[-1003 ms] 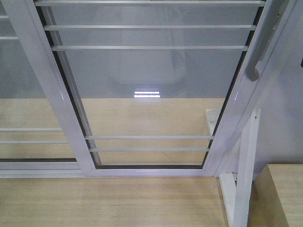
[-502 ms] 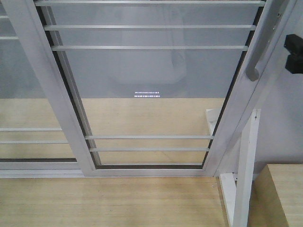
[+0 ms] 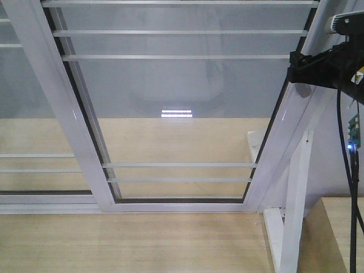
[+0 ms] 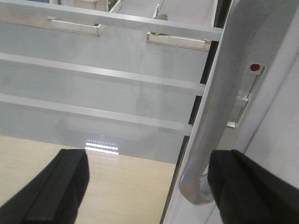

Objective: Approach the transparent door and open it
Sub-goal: 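Move the right gripper to the grey door handle and grasp it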

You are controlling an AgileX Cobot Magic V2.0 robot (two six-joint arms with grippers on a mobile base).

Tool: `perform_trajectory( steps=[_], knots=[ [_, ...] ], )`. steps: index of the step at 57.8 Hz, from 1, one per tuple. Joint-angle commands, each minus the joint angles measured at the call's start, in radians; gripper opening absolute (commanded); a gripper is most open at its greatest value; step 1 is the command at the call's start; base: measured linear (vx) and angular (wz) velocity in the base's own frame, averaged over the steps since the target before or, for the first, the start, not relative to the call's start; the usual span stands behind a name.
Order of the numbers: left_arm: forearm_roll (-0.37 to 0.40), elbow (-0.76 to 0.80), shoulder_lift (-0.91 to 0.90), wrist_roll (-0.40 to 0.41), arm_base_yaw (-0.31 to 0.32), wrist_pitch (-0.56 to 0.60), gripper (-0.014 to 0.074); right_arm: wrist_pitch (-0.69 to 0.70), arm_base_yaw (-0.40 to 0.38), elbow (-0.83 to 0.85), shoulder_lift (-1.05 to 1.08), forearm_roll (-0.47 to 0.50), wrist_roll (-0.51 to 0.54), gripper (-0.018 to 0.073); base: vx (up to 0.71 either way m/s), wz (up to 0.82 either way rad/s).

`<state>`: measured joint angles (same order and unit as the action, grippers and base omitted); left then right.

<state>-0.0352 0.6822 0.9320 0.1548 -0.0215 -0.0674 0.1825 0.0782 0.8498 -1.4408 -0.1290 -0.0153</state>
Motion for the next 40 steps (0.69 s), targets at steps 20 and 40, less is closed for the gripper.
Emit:
perform_trajectory(
  steps=[20,40],
  knots=[
    [0.001,0.039,-0.010,0.002,0.005,0.073,0.0521,0.107,-0.101,0.164,-0.082,0.045,0.032,0.0556,0.00,0.00],
    [0.001,0.039,-0.010,0.002,0.005,0.073,0.0521,0.232,-0.098,0.164,-0.146,0.044,0.026,0.0512,0.00,0.00]
  ],
)
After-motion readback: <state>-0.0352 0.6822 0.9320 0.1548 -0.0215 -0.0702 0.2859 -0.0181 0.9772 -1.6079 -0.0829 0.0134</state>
